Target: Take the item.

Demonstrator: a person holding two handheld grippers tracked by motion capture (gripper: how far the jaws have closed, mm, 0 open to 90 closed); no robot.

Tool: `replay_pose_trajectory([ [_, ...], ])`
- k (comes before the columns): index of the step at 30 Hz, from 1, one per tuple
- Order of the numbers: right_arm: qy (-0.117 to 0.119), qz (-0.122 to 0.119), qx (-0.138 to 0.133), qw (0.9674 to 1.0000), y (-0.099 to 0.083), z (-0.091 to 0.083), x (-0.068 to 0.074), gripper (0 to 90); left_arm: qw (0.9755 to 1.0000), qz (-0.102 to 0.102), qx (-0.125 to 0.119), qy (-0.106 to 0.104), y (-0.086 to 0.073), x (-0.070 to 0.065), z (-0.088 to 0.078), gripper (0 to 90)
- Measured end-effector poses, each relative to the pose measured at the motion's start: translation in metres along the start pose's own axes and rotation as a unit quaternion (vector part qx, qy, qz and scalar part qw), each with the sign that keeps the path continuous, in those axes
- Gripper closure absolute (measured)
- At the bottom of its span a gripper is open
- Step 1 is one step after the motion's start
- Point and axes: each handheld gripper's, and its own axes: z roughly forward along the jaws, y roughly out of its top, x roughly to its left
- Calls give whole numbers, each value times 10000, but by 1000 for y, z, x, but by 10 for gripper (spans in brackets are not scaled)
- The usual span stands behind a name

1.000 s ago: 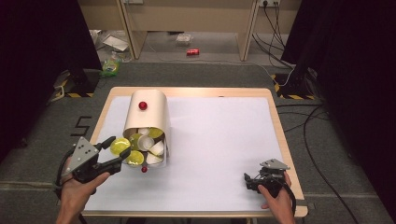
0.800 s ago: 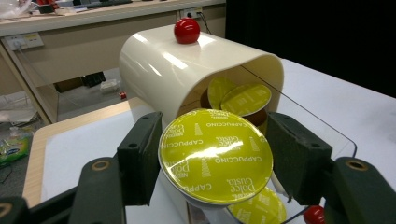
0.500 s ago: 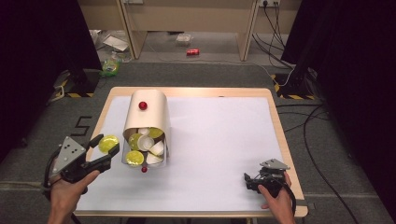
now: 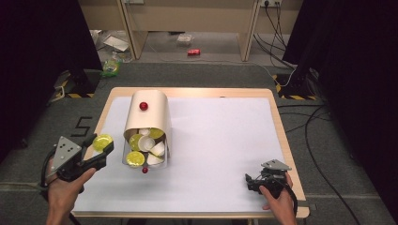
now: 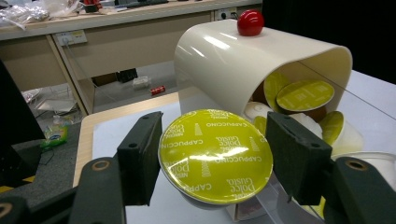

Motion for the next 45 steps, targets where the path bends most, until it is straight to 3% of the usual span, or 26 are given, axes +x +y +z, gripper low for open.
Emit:
replay_pose_trajectory([
  [10,1,1,0,10000,0,0,0,28,9999,-67,-39,119,-8,5,8,380],
  [20,3,1,0,10000,0,0,0,28,9997,-115,90,185,-22,10,21,380],
  [45,23,-10,0,10000,0,0,-1,27,9996,-147,216,134,-49,11,42,380],
])
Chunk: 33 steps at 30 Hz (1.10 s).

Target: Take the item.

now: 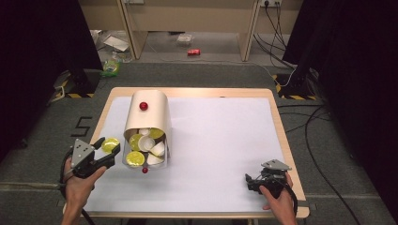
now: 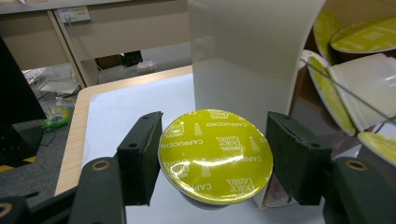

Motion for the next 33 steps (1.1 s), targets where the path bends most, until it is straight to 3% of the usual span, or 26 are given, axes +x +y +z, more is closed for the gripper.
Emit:
replay_pose_trajectory([
  [33,1,2,2,10000,0,0,0,27,9981,-232,515,255,-48,11,36,380],
])
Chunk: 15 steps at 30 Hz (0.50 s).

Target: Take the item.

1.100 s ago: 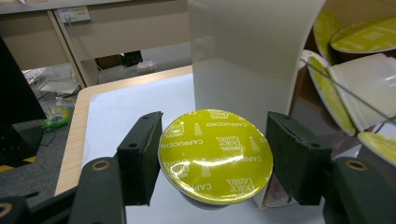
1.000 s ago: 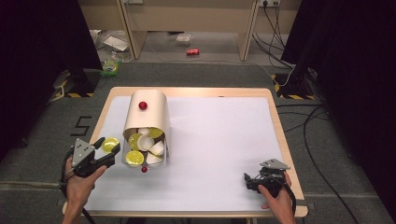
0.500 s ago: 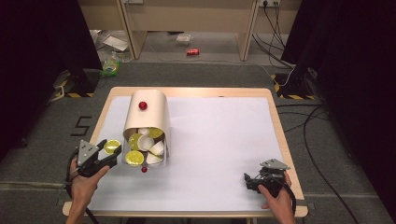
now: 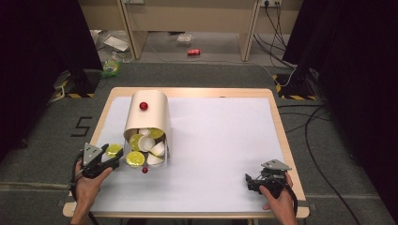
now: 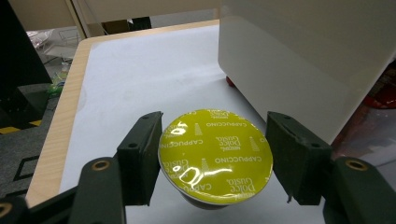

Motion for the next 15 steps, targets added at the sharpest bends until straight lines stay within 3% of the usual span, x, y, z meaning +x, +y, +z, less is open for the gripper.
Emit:
replay_pose_trajectory([
  [7,1,0,-1,10000,0,0,0,27,9999,-136,102,-16,-6,1,5,380],
  [15,1,1,0,10000,0,0,0,27,9997,-65,221,34,-12,-1,10,379],
])
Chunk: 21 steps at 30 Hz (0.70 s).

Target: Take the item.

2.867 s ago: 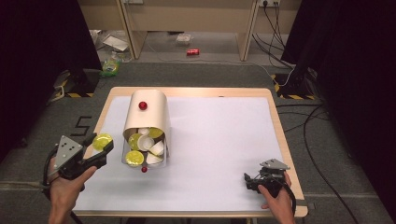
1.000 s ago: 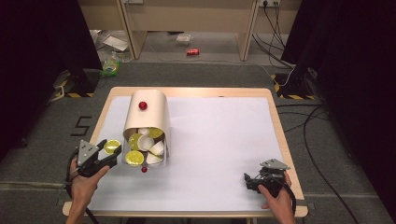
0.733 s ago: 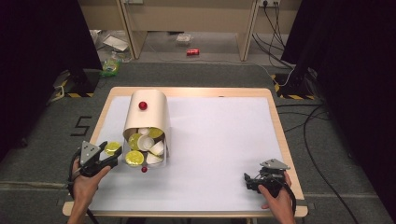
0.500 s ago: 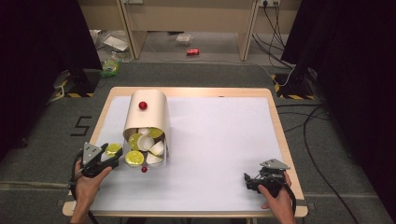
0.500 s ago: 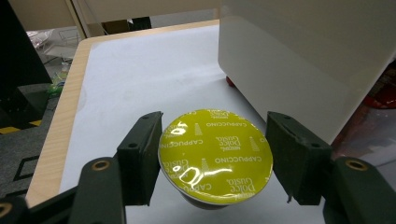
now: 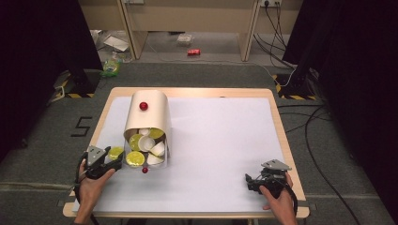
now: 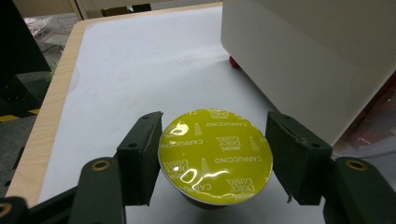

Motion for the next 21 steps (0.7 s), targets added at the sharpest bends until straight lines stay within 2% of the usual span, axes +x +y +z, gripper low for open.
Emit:
replay_pose_trajectory([
  [9,-1,-1,-1,10000,0,0,0,27,10000,36,91,-7,-4,0,4,379],
  [21,-1,-1,-3,10000,0,0,0,27,9998,-26,207,-47,-4,2,6,378],
])
